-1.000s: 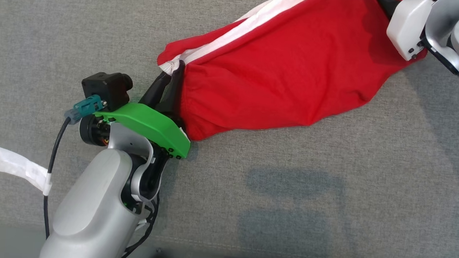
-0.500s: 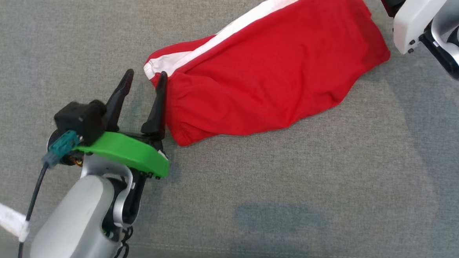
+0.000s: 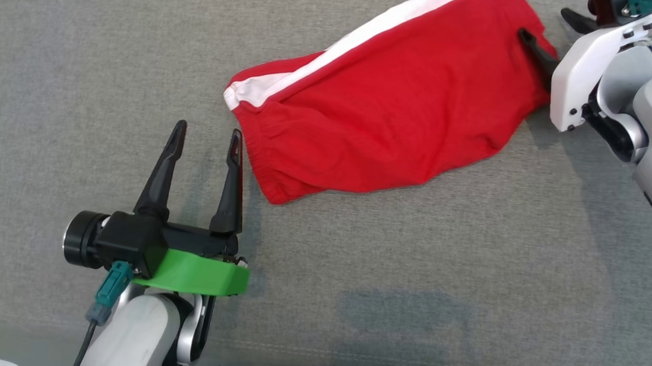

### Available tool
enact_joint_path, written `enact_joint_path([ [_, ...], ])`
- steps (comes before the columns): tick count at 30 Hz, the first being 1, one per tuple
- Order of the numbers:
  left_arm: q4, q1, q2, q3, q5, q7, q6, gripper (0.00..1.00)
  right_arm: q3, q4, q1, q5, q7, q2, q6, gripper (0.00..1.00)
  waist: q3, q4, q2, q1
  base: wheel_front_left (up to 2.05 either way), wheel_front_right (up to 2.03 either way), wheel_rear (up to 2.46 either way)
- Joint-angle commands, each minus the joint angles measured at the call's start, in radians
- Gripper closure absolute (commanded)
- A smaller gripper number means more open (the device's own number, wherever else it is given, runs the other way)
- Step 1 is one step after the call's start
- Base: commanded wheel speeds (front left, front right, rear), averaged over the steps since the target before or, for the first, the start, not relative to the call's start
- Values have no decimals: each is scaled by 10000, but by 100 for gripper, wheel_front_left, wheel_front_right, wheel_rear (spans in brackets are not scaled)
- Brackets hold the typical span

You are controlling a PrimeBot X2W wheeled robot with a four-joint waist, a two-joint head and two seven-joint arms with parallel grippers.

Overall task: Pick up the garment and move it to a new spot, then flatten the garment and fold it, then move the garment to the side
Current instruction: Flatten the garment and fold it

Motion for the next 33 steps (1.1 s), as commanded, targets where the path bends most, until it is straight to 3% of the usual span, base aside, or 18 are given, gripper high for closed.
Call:
enact_joint_path([
  [1,93,112,-94,66,63,-58,-97,0,-89,216,158,-36,80,154,-22,0,328,417,87,0,0,0,0],
  [5,186,13,-399,234,181,-101,-373,0,-61,710,532,-3,403,530,-11,0,323,638,87,0,0,0,0],
  [6,154,57,-479,323,236,-95,-442,0,-88,740,610,100,423,649,-9,58,291,653,87,0,0,0,0],
  [7,153,151,-530,410,293,-82,-507,0,-89,707,687,175,394,751,8,100,247,645,87,0,0,0,0],
  [14,389,870,-801,1114,552,-80,-1153,0,-231,59,1396,1142,148,852,21,100,-569,74,87,0,0,0,0],
  [18,634,1572,-831,1447,648,-80,-1436,0,-420,-283,2170,1467,-293,577,-15,100,-1408,-477,87,0,0,0,0],
  [24,835,2488,-819,1770,761,-81,-1651,0,-843,-564,3293,1813,-537,70,-25,100,-2368,-1066,87,0,0,0,0],
  [33,874,3518,-1081,1847,933,-81,-1955,0,-1980,66,4452,2011,-708,36,-22,100,-3010,-1483,87,0,0,0,0],
])
